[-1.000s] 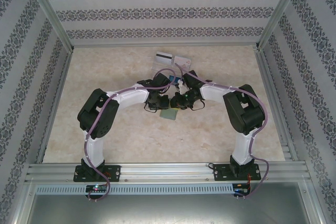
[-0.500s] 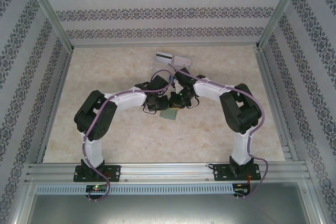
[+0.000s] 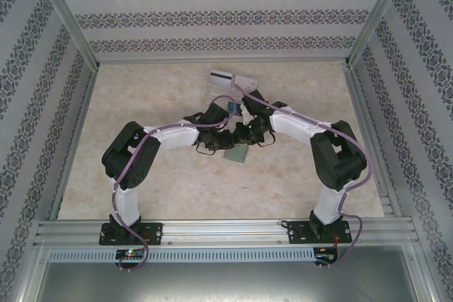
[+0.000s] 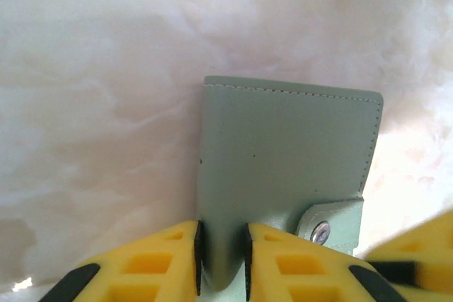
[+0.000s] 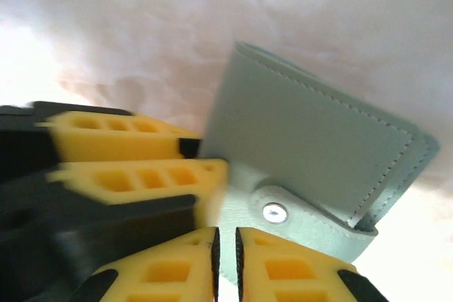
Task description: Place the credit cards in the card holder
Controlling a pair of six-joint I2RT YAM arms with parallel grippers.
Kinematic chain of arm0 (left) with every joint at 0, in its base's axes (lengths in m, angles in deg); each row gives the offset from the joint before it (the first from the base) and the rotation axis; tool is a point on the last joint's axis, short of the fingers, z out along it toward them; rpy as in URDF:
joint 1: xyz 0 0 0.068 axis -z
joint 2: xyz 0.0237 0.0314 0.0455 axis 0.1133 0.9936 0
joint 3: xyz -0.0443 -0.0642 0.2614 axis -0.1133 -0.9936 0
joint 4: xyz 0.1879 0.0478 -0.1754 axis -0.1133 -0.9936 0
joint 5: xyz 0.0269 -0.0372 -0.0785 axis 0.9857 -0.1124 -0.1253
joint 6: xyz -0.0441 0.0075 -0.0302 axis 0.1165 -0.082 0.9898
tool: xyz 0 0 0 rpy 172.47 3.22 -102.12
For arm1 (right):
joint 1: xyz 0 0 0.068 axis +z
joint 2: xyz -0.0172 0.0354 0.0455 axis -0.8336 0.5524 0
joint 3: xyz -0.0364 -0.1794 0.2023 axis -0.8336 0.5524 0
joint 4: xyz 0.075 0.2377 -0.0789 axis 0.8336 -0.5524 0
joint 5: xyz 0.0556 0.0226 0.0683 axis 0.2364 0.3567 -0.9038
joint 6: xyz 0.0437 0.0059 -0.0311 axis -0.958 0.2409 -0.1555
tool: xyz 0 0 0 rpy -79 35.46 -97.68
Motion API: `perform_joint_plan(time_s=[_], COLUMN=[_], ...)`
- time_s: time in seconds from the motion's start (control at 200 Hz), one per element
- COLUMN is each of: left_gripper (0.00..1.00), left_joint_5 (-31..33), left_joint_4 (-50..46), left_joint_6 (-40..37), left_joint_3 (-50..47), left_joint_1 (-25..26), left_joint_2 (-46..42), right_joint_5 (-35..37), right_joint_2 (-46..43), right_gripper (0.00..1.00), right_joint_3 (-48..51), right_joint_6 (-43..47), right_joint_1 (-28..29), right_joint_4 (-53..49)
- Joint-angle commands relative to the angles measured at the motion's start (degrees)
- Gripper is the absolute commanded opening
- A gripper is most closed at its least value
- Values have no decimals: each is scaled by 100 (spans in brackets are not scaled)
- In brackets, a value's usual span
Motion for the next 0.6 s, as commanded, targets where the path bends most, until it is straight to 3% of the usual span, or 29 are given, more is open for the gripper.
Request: perform_joint_plan(time_s=[0.0,0.1,0.285,0.38,0.595], left_gripper=[38,52,59,63,83], left_joint_5=[-92,176,879,1339,2498], left_joint_4=[-138,-234,-283,-277,-116], left_joint_6=[-249,-354,-606,-748,-805], left_joint_3=[297,303,-122,-437,-1372], left_joint_1=[132,31,-406,-710,-1604], left_joint_2=[-82,-414,-1420,-2044,-3542], right_joint_5=[-273,8,899,1361,2496], right_joint_2=[-701,-1189,-2187,-2671,-3622], right_gripper=[21,28,50,57,68], right_joint_3=[206,468,885,1096,1790], right_joint_6=[283,580,1239,1496,1466], right_joint_1=[-343,-713,-1311,-1567,-2208], right_joint_4=[508,663,830,1026,1816])
